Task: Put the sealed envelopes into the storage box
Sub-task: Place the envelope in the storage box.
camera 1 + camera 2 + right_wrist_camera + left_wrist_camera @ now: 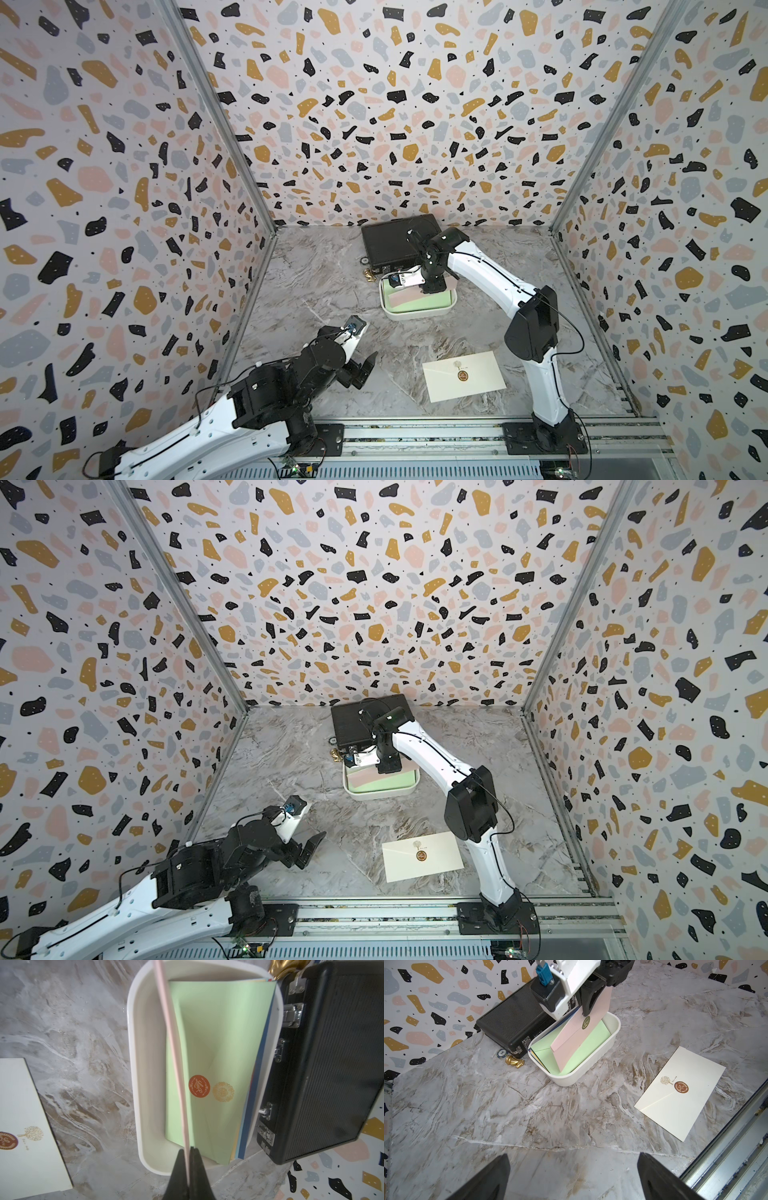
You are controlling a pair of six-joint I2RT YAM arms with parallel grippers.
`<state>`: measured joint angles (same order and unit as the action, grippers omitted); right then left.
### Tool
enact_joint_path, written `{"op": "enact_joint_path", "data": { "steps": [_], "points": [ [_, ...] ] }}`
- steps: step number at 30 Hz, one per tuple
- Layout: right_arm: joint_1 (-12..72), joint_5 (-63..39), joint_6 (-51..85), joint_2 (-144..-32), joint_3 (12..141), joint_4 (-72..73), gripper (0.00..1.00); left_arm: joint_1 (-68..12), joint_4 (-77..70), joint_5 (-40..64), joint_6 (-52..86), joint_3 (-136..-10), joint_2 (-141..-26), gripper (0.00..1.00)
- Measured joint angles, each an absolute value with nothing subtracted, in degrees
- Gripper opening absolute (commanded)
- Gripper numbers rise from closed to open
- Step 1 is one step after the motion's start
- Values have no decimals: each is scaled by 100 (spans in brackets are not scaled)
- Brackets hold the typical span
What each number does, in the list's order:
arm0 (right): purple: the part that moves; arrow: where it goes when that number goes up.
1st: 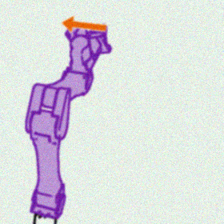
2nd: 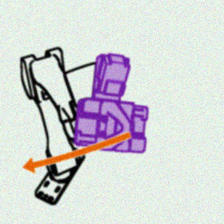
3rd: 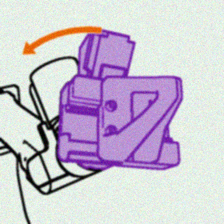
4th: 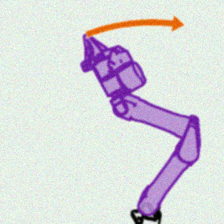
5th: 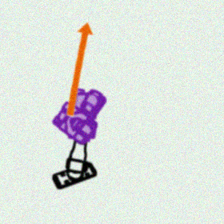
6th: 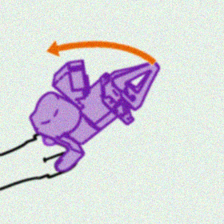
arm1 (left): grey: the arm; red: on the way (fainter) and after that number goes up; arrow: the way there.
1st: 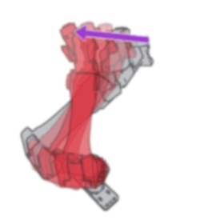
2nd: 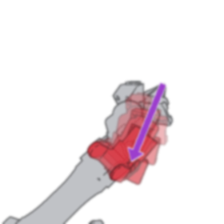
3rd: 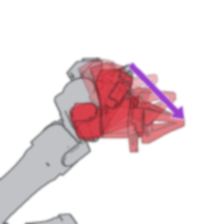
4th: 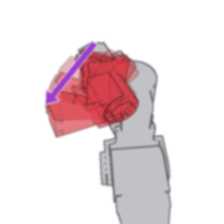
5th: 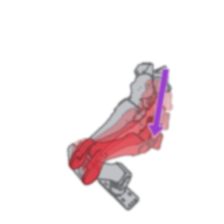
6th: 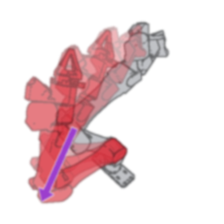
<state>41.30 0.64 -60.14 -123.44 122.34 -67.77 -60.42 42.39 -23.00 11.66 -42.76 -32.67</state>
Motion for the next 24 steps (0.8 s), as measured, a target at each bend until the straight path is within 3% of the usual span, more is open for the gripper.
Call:
{"op": "enact_joint_path", "data": {
  "steps": [24],
  "points": [
    [3975,-742,-5511,-12510,12540,-6884,0,-6042,4191,-2171,1162,-4198,-3284,99]
  ]
}}
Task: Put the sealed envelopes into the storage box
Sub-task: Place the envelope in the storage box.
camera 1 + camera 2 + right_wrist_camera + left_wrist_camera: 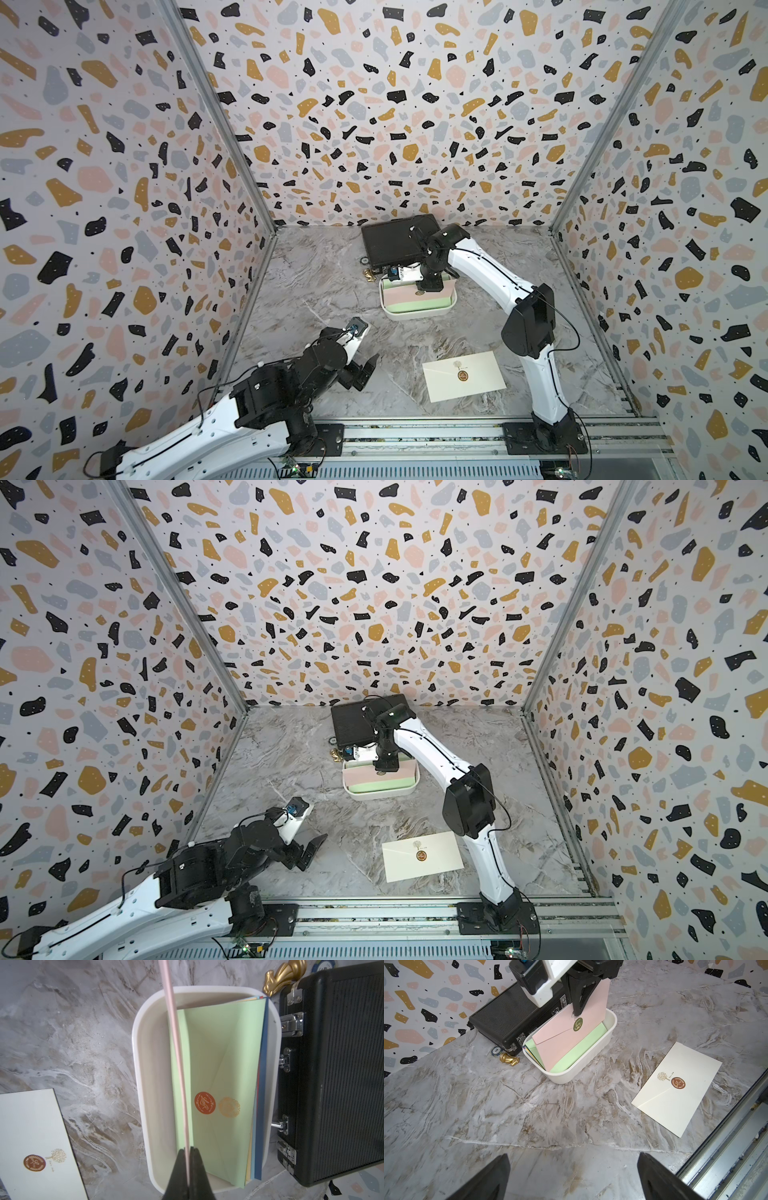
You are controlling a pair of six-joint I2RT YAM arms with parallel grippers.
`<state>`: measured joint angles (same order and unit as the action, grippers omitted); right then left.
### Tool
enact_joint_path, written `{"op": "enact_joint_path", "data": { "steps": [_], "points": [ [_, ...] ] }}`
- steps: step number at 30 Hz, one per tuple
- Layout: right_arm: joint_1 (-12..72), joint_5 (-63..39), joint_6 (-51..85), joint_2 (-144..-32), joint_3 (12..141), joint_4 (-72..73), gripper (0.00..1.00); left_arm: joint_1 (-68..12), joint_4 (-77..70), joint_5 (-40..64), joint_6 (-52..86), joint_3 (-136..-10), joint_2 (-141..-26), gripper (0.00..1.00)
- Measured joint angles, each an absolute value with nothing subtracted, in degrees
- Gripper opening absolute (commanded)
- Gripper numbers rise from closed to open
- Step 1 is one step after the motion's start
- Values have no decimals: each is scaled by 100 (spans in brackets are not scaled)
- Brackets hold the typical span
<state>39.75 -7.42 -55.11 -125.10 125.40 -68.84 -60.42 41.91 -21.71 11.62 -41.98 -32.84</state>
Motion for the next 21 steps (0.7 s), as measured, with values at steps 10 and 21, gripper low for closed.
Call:
{"op": "enact_joint_path", "data": {
  "steps": [10,21],
  "points": [
    [3942,-825,-5513,-12783,12540,-6886,0,-6042,4193,-2150,1162,-4169,-3284,99],
    [3942,-790,-5496,-12916,12543,-6600,37,-6042,4191,-2147,1162,-4158,-3284,99]
  ]
}}
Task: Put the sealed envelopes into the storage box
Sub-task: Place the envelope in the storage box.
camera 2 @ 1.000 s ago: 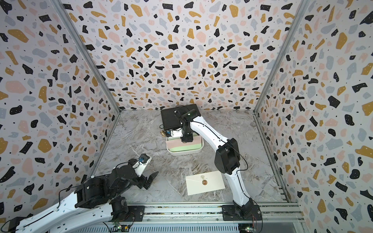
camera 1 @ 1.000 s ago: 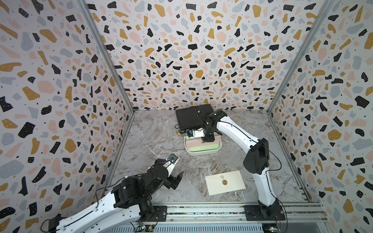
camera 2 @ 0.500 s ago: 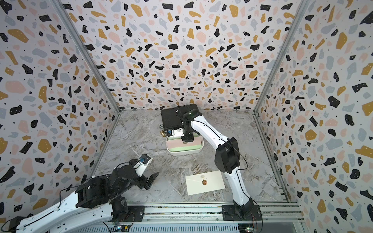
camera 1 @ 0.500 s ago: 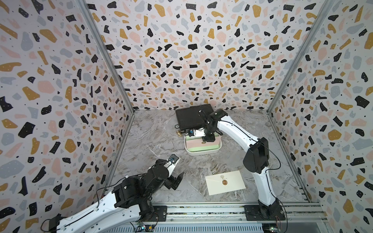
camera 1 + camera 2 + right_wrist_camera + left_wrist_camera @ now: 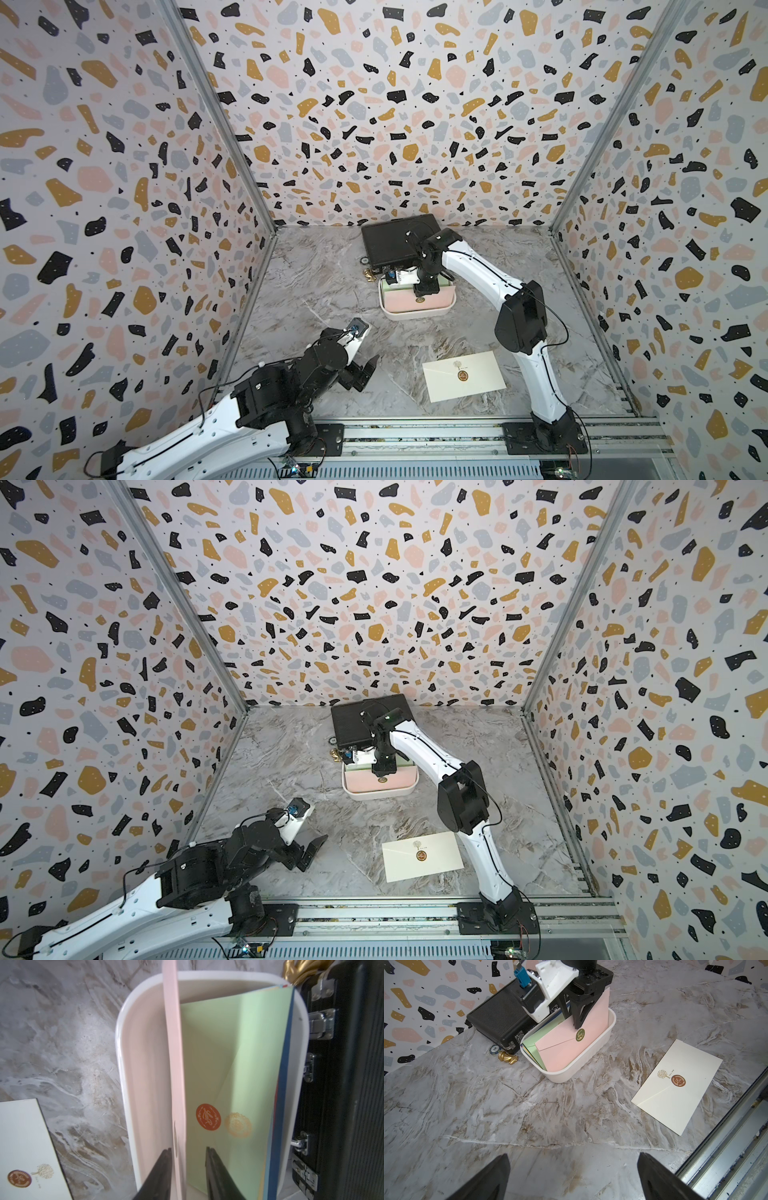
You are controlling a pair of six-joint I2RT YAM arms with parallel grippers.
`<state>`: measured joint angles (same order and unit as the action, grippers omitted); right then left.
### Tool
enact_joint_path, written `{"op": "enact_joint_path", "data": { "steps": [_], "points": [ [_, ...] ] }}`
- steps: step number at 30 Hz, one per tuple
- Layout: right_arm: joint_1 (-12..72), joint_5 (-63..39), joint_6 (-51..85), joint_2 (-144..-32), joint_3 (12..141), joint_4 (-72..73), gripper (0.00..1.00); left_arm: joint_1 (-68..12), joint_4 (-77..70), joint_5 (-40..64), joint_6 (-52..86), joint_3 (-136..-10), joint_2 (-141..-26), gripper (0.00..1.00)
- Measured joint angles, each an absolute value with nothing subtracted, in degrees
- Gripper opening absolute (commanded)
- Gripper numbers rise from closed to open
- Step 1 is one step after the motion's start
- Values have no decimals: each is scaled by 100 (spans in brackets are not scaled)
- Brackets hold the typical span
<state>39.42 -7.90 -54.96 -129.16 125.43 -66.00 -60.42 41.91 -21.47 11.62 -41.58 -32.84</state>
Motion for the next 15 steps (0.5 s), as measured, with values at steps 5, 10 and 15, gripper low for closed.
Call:
{"op": "enact_joint_path", "data": {
  "steps": [5,10,15],
  "points": [
    [3942,-578,-5400,-12947,12665,-6289,40,-6042,4191,-2147,1162,-4158,-3284,99],
    [3942,-86,-4984,-12947,12702,-5728,41,-6042,4195,-2228,1212,-4152,-3286,99],
    [3922,661,-3387,-12333,12066,-5006,42,-6036,4200,-2495,1767,-4150,-3476,99]
  ]
}}
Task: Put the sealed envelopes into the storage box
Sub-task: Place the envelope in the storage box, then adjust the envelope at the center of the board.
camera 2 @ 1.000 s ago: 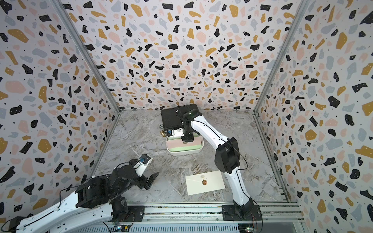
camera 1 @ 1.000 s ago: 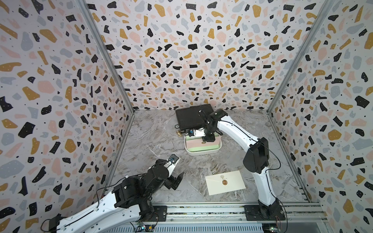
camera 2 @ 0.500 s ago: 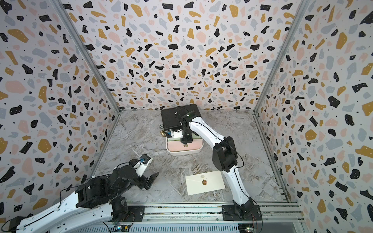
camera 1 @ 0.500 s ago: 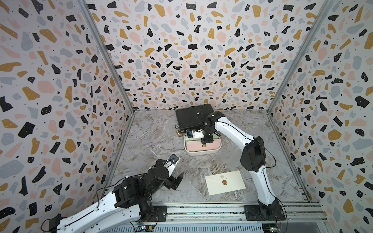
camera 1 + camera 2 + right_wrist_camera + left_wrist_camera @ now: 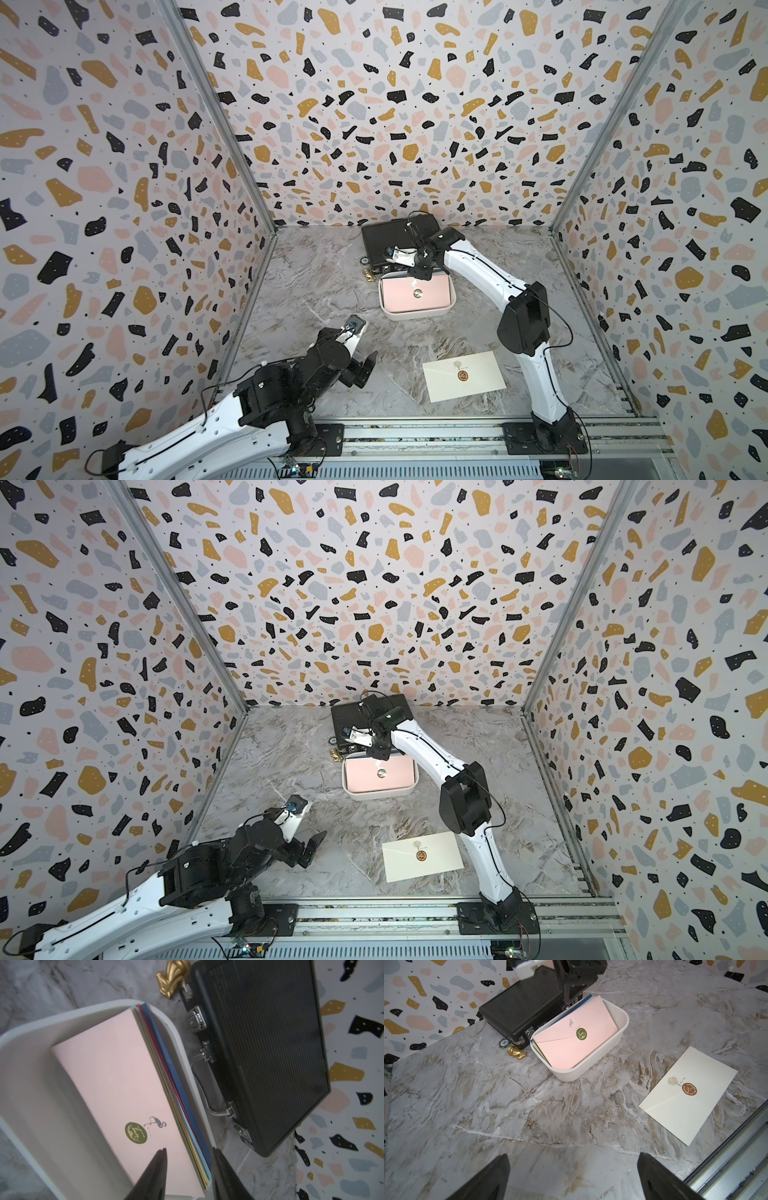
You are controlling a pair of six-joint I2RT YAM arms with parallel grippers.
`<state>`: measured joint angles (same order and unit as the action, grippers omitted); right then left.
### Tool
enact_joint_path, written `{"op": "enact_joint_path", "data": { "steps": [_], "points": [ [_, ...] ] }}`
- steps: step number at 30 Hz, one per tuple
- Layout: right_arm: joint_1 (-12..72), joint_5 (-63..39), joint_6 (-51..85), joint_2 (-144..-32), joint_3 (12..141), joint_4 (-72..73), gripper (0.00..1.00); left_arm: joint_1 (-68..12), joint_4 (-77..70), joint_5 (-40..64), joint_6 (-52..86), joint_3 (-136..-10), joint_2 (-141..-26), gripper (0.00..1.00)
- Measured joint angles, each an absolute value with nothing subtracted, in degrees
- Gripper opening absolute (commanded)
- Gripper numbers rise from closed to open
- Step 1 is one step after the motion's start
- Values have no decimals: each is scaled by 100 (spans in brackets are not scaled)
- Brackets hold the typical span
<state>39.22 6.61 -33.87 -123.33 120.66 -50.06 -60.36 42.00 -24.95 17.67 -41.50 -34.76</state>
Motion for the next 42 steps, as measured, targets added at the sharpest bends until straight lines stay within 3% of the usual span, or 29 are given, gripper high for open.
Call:
{"op": "enact_joint_path", "data": {
  "steps": [10,17,21,42],
  "points": [
    [2928,1365,751,-7590,6761,-3625,46,-5946,3155,-1431,3667,-3417,-4834,97],
    [2672,1208,2211,-6420,3944,-3636,49,-5946,2178,-462,4491,-3100,-6093,91],
    [2644,908,2727,-6407,3538,-3634,50,-5970,1750,-148,4823,-3098,-6477,87],
    [2630,-412,3555,-6928,2965,-2434,49,-6237,-156,491,5826,-2880,-7651,86]
  ]
}}
